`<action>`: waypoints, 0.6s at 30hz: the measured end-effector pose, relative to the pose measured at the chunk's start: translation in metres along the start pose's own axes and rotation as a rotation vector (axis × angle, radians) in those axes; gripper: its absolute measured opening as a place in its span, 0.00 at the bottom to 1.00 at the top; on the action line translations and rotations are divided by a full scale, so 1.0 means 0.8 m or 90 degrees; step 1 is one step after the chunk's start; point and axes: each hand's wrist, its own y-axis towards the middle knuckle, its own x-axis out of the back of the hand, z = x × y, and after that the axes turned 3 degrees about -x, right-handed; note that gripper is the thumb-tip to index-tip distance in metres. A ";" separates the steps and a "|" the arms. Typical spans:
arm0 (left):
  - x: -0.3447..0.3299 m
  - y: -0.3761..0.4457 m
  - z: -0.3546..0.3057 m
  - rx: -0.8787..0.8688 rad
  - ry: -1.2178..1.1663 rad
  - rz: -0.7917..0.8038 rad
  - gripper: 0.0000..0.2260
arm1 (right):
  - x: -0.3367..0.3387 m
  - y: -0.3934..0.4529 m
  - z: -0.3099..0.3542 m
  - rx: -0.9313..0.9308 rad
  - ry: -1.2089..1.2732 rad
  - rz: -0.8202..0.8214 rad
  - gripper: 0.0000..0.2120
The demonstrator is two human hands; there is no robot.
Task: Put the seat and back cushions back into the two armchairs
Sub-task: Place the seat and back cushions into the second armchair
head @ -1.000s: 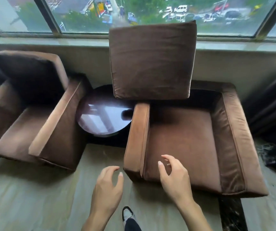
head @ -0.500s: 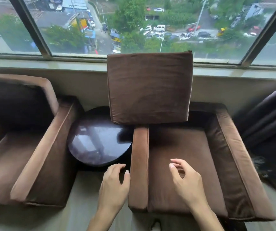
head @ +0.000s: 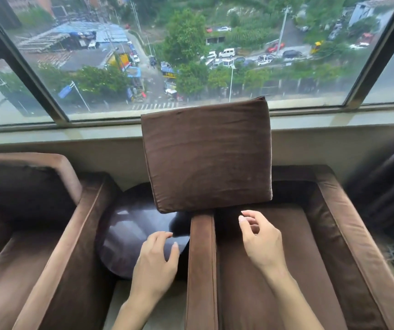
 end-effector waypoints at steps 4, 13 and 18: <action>-0.005 0.056 0.008 0.012 0.020 0.017 0.13 | -0.018 0.047 0.000 -0.031 -0.019 0.005 0.08; -0.006 0.305 0.052 -0.058 0.073 0.043 0.14 | -0.103 0.195 0.021 -0.093 -0.111 -0.025 0.10; -0.009 0.502 0.080 -0.162 0.146 -0.001 0.23 | -0.154 0.326 0.089 0.013 -0.289 -0.027 0.15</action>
